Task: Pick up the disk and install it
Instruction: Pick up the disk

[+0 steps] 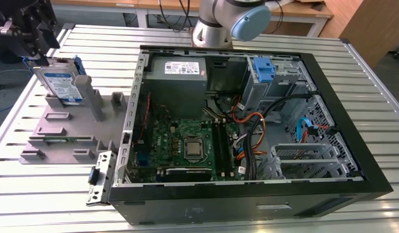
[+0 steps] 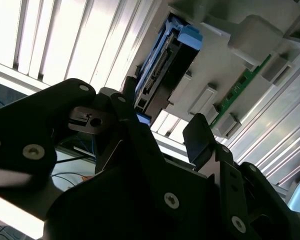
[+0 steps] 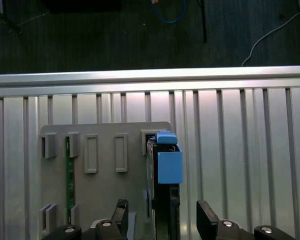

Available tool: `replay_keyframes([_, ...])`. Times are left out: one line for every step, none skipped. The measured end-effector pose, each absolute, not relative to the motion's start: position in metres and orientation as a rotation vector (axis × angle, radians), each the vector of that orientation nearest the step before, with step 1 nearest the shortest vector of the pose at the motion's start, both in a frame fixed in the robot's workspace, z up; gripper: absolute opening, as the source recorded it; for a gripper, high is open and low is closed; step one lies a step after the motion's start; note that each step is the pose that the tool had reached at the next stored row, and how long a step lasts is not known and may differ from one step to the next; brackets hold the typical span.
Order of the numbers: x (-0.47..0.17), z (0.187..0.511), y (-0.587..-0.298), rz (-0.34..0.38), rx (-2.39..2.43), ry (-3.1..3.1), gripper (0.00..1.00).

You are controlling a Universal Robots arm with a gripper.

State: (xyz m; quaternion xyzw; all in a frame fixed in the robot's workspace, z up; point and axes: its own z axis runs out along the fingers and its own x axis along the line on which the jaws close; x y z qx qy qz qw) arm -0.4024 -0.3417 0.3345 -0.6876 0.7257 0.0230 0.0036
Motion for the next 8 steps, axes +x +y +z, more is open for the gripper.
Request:
replay_keyframes([-0.4024,0.3338,-0.3417,0.072,-2.156,2.274,0.65])
replay_keyframes([-0.4025,0.3328,-0.3414,0.072,-2.159,2.272,0.65])
replay_keyframes([-0.4027,0.3321,-0.3409,0.072,-2.163,2.269,0.65])
replay_keyframes([-0.4028,0.3315,-0.3404,0.072,-2.169,2.263,0.65])
replay_keyframes([-0.4029,0.3309,-0.3399,0.072,-2.176,2.256,0.65])
replay_keyframes([-0.4029,0.3302,-0.3394,0.072,-2.183,2.25,0.65])
replay_keyframes([-0.403,0.3295,-0.3391,0.072,-2.189,2.244,0.65])
replay_keyframes([-0.4032,0.3285,-0.3389,0.072,-2.195,2.238,0.65])
